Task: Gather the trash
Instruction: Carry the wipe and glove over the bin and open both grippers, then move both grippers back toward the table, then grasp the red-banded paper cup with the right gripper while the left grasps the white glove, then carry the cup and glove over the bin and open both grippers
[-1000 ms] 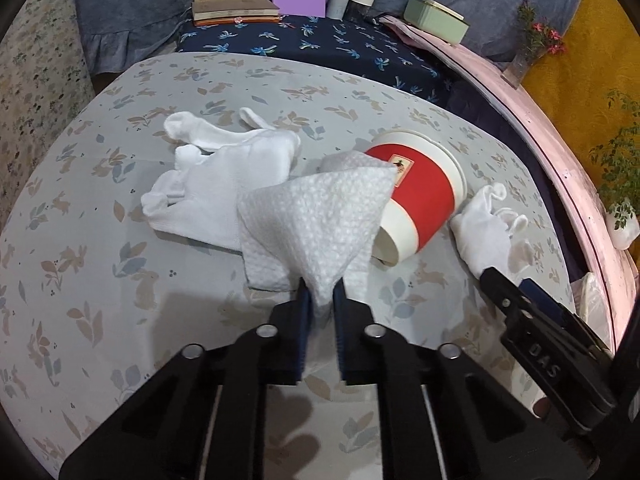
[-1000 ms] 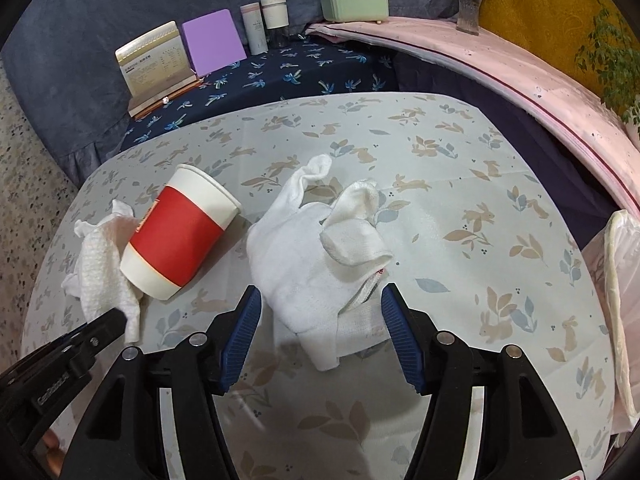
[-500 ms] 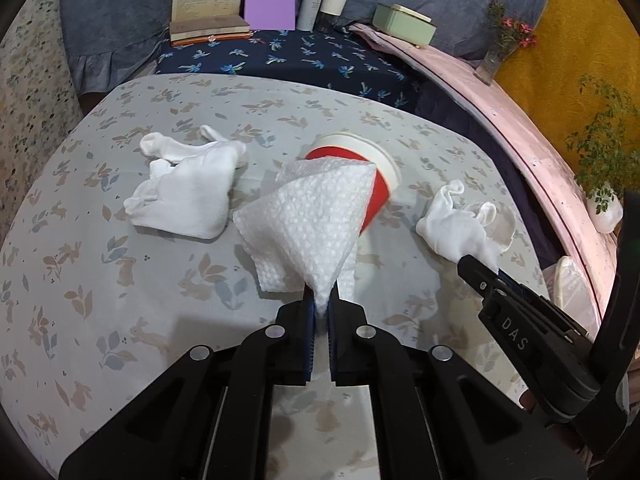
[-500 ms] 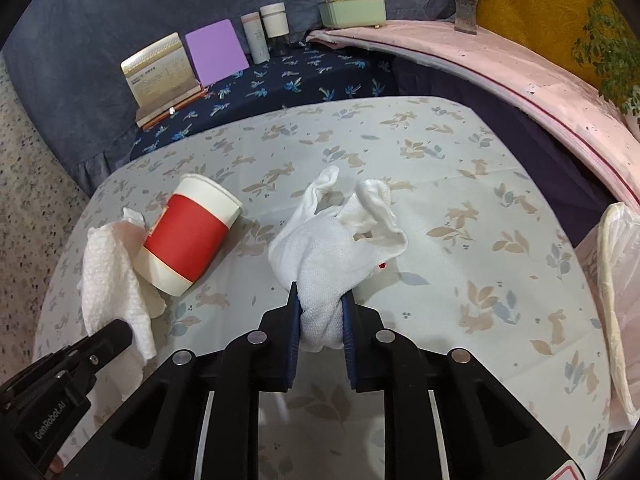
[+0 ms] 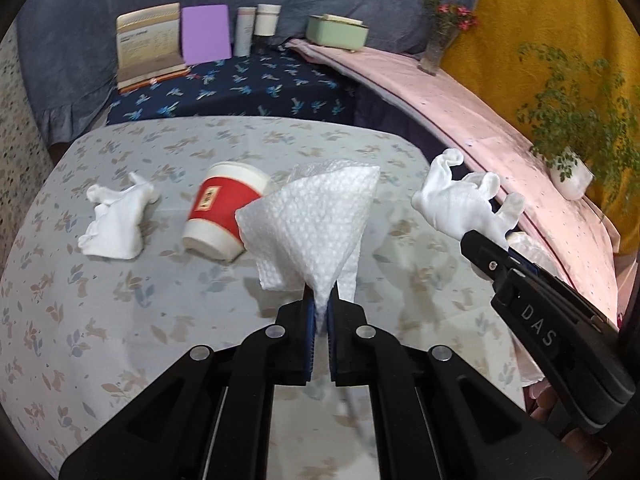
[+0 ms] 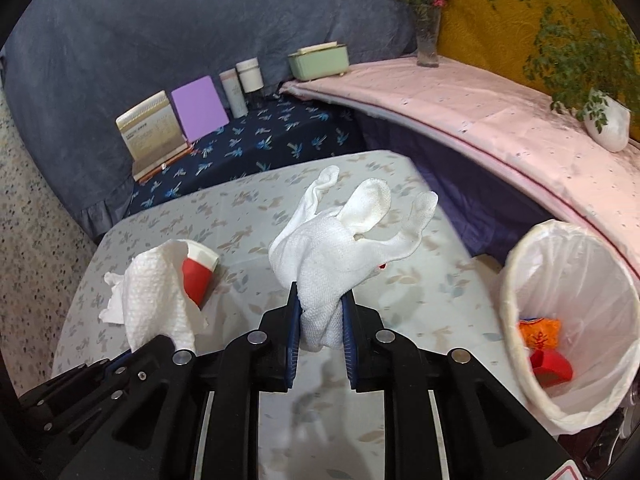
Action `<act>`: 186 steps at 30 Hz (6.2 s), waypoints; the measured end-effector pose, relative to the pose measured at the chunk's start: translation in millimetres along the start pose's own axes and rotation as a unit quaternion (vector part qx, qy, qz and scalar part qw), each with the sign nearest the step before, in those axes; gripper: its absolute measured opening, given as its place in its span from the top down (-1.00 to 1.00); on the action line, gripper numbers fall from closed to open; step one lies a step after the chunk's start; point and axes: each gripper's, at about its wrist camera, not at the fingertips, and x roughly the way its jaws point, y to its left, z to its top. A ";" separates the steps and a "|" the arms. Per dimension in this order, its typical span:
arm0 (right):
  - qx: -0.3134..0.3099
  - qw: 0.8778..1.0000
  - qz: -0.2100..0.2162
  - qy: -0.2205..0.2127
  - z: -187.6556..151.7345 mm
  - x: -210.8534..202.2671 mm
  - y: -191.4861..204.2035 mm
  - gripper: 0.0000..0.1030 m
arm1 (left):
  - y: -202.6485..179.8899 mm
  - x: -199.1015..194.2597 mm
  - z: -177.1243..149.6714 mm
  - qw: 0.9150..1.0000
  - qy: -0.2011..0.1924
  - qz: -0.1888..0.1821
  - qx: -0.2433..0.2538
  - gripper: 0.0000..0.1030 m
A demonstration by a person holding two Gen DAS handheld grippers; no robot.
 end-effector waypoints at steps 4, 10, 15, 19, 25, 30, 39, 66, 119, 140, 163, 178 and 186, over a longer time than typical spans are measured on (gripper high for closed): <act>0.013 1.000 -0.010 -0.015 1.4 -20.9 -27.6 0.66 | -33.7 -3.7 0.2 1.000 -0.004 -0.011 0.023 0.91; 0.038 0.998 -0.032 -0.029 -1.3 -45.6 -74.4 0.66 | -84.1 -5.4 -2.7 0.998 -0.008 -0.032 0.058 0.91; 0.062 0.996 -0.054 -0.036 -5.6 -59.8 -115.8 0.66 | -127.6 -1.2 -7.1 0.995 -0.004 -0.049 0.091 0.91; 0.085 0.993 -0.072 -0.037 -11.9 -68.5 -151.2 0.65 | -158.9 4.4 -10.5 0.992 0.001 -0.063 0.114 0.91; 0.107 0.989 -0.092 -0.033 -22.5 -73.8 -186.4 0.65 | -198.9 14.8 -17.5 0.986 0.013 -0.082 0.142 0.91; 0.123 0.986 -0.105 -0.029 -30.5 -75.9 -211.0 0.64 | -223.3 24.9 -22.8 0.982 0.026 -0.096 0.159 0.91; 0.138 0.984 -0.114 -0.026 -36.7 -76.7 -233.1 0.57 | -252.2 32.8 -27.5 0.976 0.040 -0.115 0.180 0.87; 0.131 0.982 -0.129 -0.052 -28.0 -92.3 -221.0 0.04 | -234.7 19.3 -17.2 0.982 0.024 -0.104 0.157 0.48; -0.063 0.998 0.005 0.018 -25.0 -0.7 74.2 -0.49 | 127.1 -15.8 14.9 0.991 -0.033 0.116 -0.062 -0.53; -0.067 0.994 0.033 0.085 -15.4 115.7 150.0 -0.55 | 213.5 63.1 39.9 0.987 0.030 0.112 -0.108 -0.70; -0.055 0.995 0.039 0.076 -11.2 129.2 141.4 -0.20 | 180.6 88.4 47.2 0.994 0.052 0.064 -0.067 0.73; -0.020 0.999 0.011 0.028 2.1 59.3 70.5 -0.20 | 97.4 51.5 45.2 0.999 0.030 0.033 -0.030 0.79; 0.009 1.000 -0.012 -0.002 6.0 14.3 11.5 -0.20 | 25.5 32.1 43.0 1.000 0.017 0.011 0.011 0.79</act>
